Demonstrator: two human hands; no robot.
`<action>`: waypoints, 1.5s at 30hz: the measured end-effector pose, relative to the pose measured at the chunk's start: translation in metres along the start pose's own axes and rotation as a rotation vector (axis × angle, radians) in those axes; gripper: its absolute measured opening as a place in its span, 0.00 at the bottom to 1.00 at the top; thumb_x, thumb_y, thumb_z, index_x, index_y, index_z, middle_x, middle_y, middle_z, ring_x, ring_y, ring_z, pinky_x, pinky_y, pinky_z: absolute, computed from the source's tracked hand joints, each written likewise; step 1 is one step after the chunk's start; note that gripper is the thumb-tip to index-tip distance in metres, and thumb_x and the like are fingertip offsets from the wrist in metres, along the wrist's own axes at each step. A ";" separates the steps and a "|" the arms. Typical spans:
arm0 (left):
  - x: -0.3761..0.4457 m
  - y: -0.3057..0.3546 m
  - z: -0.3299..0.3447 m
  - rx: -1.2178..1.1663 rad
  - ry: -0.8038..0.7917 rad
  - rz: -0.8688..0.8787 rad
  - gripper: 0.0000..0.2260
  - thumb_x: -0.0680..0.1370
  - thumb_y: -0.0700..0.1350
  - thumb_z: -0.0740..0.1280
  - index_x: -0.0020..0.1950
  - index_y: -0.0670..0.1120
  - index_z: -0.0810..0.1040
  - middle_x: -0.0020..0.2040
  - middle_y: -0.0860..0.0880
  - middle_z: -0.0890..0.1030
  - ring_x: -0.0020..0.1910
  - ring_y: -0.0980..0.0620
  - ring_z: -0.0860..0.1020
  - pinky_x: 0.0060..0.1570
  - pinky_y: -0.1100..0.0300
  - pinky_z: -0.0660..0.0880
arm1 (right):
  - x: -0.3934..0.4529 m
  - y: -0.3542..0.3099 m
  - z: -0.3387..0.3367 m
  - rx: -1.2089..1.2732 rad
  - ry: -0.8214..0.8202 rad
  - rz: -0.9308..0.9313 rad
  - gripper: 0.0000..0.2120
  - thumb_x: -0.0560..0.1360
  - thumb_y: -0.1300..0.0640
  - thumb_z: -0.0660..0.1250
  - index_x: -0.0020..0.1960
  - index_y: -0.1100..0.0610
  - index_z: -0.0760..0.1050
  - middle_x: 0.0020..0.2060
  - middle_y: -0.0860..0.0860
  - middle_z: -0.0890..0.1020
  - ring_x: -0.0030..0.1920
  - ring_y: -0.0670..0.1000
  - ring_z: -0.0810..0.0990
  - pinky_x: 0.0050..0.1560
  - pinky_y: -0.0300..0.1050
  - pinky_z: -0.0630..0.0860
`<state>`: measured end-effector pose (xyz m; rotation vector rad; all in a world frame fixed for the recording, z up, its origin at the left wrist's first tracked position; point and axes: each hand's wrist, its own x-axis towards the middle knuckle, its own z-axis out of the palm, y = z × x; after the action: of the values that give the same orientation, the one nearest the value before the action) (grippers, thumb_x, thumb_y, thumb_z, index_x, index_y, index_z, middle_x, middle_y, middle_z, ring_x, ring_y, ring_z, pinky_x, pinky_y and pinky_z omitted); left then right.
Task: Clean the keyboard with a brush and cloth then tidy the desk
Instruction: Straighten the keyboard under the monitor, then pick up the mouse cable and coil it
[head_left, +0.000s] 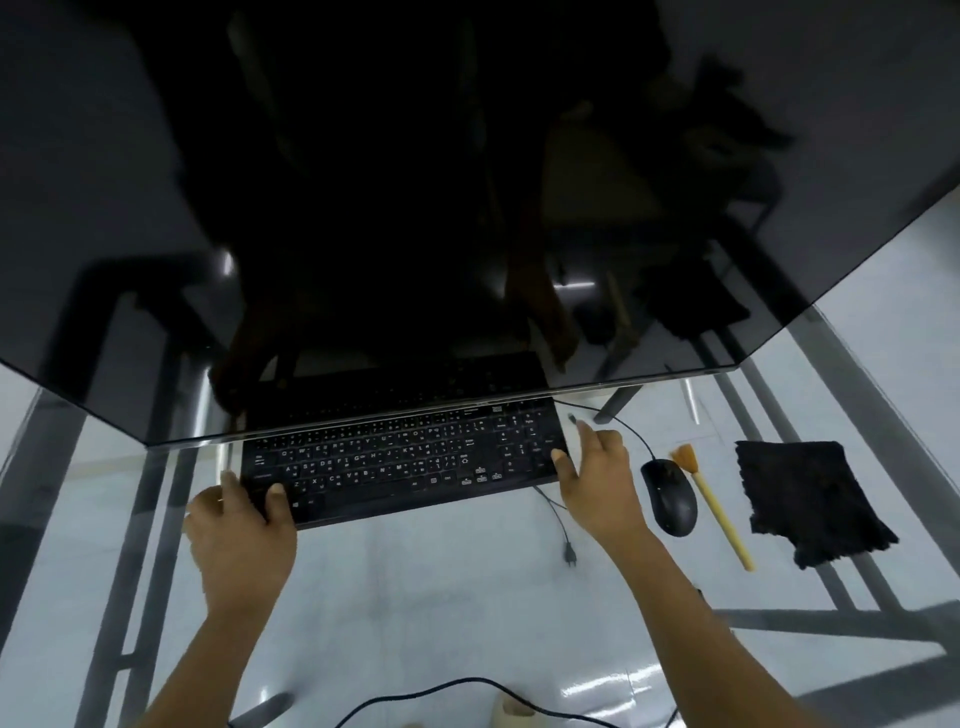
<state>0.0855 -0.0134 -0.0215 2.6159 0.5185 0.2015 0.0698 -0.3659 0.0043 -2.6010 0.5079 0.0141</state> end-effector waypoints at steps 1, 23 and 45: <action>-0.010 0.009 0.000 -0.009 0.029 0.026 0.17 0.77 0.43 0.66 0.59 0.33 0.70 0.52 0.29 0.72 0.52 0.29 0.69 0.50 0.36 0.70 | -0.004 0.009 -0.010 -0.039 0.052 -0.006 0.23 0.78 0.52 0.66 0.70 0.61 0.69 0.59 0.61 0.73 0.59 0.62 0.73 0.60 0.55 0.73; -0.095 0.190 0.102 0.209 -0.367 0.804 0.28 0.81 0.56 0.45 0.72 0.40 0.66 0.74 0.44 0.65 0.74 0.47 0.60 0.70 0.45 0.52 | 0.059 0.103 -0.037 -0.353 0.263 -0.105 0.23 0.69 0.52 0.76 0.61 0.56 0.77 0.52 0.57 0.80 0.49 0.60 0.79 0.48 0.55 0.73; -0.102 0.070 0.007 -0.098 -0.237 0.522 0.23 0.79 0.59 0.54 0.61 0.45 0.77 0.57 0.49 0.76 0.57 0.50 0.74 0.59 0.56 0.70 | -0.025 0.043 -0.008 -0.147 0.216 -0.291 0.20 0.71 0.57 0.74 0.62 0.57 0.77 0.59 0.58 0.76 0.57 0.61 0.76 0.56 0.60 0.72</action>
<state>0.0162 -0.1142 0.0000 2.5791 -0.2552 0.0742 0.0304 -0.3958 -0.0059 -2.8130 0.2026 -0.3411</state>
